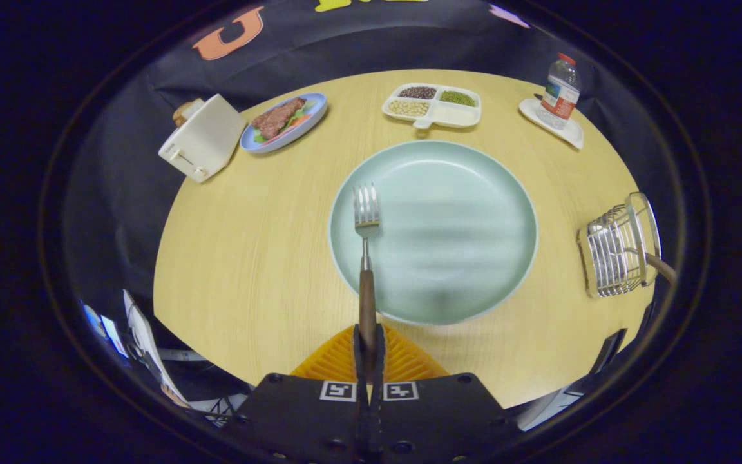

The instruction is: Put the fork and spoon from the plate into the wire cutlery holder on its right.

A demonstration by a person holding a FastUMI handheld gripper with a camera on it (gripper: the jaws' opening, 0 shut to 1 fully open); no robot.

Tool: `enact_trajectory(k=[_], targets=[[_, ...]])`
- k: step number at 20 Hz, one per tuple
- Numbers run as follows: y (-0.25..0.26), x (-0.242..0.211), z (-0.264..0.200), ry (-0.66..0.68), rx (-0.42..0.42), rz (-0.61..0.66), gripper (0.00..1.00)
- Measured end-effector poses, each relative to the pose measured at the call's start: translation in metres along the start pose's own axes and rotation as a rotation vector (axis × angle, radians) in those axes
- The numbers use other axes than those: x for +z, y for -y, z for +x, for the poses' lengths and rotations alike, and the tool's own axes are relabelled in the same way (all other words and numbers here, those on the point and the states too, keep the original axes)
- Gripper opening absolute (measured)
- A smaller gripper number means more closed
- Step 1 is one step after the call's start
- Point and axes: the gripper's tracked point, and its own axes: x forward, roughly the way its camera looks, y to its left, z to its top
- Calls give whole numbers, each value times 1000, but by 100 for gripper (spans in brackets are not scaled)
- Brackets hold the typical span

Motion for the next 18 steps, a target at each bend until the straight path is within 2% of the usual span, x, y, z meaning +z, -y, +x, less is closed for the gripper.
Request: enact_trajectory(k=[6,10,13,18], targets=[[29,4,-40,34,12,28,0],[57,14,-93,96,25,12,0],[95,14,-131,119,20,24,0],[170,7,-176,120,-40,59,0]])
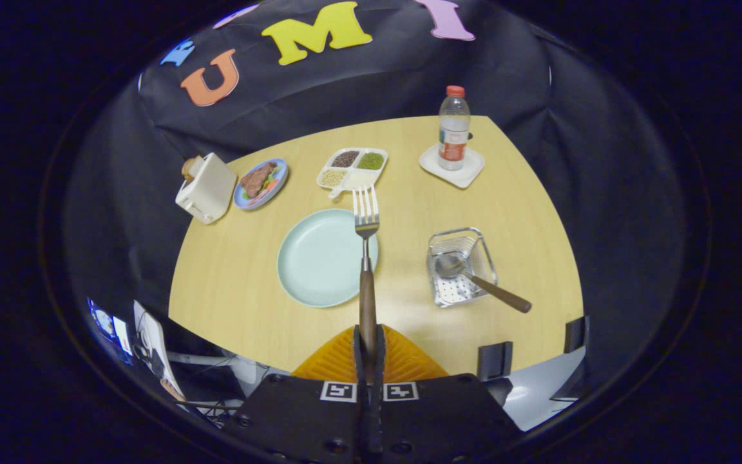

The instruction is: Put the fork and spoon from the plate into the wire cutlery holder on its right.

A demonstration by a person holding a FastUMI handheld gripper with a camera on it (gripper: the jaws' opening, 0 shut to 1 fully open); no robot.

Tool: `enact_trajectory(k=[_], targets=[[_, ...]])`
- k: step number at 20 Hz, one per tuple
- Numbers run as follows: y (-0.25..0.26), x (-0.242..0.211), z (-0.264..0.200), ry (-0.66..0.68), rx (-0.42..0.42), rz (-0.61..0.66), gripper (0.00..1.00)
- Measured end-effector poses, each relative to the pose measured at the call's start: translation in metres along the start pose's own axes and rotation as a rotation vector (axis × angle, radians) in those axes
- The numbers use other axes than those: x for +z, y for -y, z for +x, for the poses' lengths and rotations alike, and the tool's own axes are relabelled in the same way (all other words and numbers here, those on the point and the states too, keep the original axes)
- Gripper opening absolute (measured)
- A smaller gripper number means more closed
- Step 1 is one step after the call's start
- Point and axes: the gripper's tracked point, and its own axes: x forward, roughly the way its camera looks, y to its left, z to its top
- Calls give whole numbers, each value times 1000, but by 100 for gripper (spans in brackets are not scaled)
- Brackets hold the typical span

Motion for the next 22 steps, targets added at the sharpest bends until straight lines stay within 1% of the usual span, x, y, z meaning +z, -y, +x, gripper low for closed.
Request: enact_trajectory(k=[3,5,8,11,16,17,21,22], targets=[[32,-10,-11,-40,-7,35,0],[52,-13,-12,-51,-28,41,0],[68,-21,-8,-89,-40,57,0],[74,-28,1,-131,-42,67,0],[76,-18,11,-132,-44,107,1],[77,-16,9,-130,-48,111,3],[83,-14,15,-117,-62,147,3],[85,-12,19,-109,-61,152,8]])
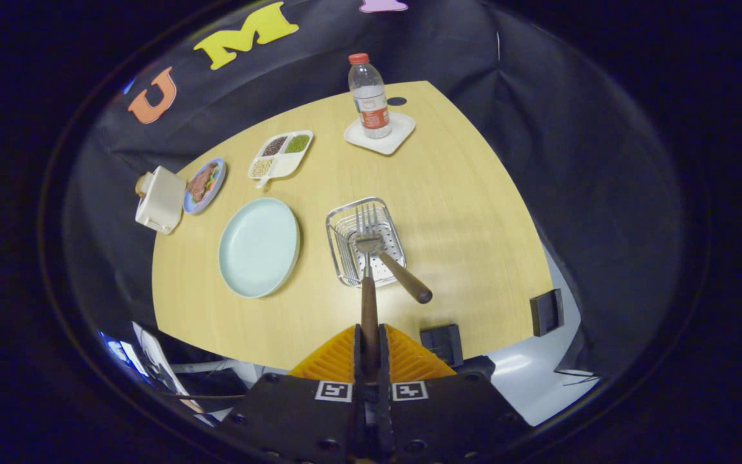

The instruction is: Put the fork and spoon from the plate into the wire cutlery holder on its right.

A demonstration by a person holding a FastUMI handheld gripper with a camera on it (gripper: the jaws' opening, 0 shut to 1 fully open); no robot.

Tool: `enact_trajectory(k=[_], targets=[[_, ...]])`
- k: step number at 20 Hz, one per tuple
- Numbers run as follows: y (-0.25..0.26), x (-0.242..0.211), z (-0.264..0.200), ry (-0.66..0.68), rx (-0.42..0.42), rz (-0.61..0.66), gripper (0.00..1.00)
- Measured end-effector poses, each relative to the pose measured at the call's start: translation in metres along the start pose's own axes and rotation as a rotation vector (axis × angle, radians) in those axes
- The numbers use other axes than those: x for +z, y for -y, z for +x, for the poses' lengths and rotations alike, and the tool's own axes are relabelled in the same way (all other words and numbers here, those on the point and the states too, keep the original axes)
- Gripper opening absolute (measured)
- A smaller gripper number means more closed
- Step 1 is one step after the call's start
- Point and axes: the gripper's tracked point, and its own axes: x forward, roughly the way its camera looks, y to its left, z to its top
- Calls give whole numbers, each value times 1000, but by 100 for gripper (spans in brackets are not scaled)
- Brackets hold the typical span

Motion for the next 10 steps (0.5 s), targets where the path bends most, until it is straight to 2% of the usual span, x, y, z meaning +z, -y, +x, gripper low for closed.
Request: enact_trajectory(k=[4,5,8,9,10], targets=[[-7,9,-2,27,26,20,10],[-7,10,-3,43,23,18,33],[-9,22,-12,109,3,-1,66],[-11,26,-13,129,1,-8,81],[-15,28,-15,148,0,-12,88]])
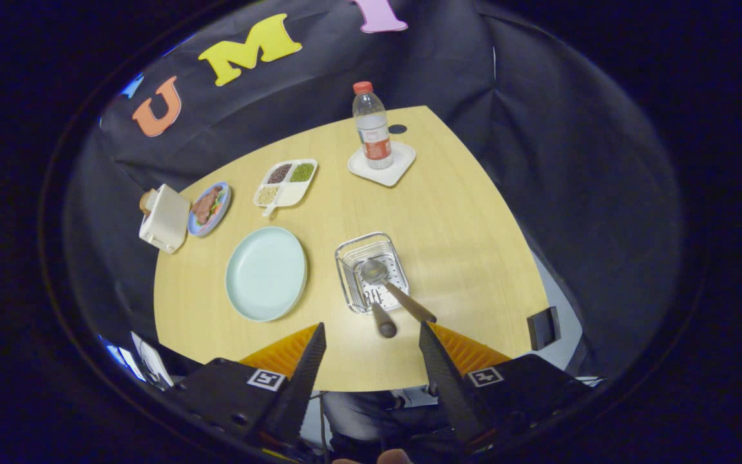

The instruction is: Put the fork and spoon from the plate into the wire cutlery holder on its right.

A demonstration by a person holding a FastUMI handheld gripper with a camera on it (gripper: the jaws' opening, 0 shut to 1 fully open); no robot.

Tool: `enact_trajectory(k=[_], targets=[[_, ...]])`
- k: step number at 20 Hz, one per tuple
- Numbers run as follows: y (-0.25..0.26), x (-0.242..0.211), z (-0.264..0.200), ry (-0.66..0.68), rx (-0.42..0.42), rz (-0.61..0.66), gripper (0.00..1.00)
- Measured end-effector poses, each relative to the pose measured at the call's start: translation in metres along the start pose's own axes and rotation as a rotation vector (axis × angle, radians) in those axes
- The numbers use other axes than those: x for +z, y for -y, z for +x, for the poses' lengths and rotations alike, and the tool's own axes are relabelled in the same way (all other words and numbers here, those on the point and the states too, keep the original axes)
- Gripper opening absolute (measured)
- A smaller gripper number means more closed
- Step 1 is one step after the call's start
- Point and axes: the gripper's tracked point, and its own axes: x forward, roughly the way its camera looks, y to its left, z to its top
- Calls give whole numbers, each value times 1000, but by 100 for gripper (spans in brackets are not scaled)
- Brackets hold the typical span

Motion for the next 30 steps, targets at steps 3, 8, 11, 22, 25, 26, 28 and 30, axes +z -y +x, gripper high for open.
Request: enact_trajectory(k=[3,8,11,22,25,26,28,30], targets=[[-9,14,-4,82,-3,-2,96],[-42,48,-36,356,19,-33,96],[-66,67,-69,599,7,-97,96],[-168,35,-130,1046,104,-154,96],[-182,34,-136,1054,106,-152,96],[-182,37,-138,1073,95,-153,96],[-187,33,-135,1080,100,-146,96],[-190,32,-129,1052,114,-119,96]])
